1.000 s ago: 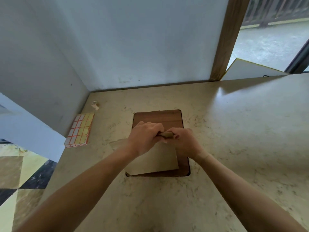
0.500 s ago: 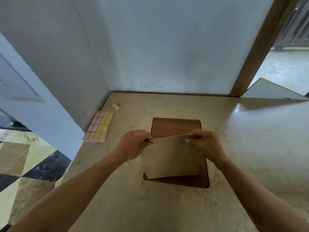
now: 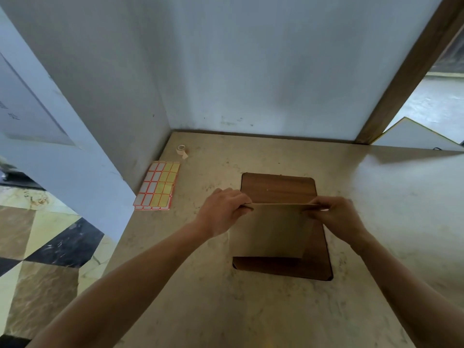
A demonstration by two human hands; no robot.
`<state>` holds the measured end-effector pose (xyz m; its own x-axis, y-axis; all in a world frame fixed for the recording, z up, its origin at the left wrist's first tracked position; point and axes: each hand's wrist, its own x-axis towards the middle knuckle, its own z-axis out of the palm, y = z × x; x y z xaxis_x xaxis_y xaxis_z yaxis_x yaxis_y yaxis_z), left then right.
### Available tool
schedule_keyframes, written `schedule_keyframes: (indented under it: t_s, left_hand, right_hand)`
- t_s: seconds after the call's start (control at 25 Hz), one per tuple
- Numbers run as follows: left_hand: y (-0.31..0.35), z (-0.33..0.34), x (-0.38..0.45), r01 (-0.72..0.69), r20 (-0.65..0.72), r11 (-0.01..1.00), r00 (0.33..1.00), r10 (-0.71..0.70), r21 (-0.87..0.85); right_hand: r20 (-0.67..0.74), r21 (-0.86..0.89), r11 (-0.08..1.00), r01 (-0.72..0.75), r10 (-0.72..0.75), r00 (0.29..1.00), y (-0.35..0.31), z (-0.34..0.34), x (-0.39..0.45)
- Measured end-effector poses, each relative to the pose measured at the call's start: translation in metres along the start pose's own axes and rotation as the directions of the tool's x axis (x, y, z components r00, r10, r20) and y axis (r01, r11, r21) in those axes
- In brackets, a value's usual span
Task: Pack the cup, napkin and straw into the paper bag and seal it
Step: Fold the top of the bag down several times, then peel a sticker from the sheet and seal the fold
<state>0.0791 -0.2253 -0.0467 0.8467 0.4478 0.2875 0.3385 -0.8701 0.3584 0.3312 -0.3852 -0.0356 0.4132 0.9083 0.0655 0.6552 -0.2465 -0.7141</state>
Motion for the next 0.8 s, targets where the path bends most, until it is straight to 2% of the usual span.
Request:
schedule_keyframes:
  t_s: [0.2, 0.48, 0.8]
  left_hand:
    - [-0.011, -0.002, -0.004, 0.039, -0.004, 0.997, 0.999, -0.039, -0.06]
    - [-0.014, -0.005, -0.004, 0.06, 0.005, 0.995, 0.998, -0.059, -0.085]
    - [-0.027, -0.016, -0.011, 0.073, -0.03, 0.992, 0.997, -0.077, -0.105]
  right_hand:
    - [0.117, -0.143, 0.99, -0.008, 0.025, 0.993, -0.006, -0.009, 0.004]
    - [0.213, -0.409, 0.891, 0.197, -0.116, 0.97, -0.026, -0.008, 0.014]
    - [0.354, -0.46, 0.81, 0.363, -0.207, 0.912, -0.067, 0.023, 0.04]
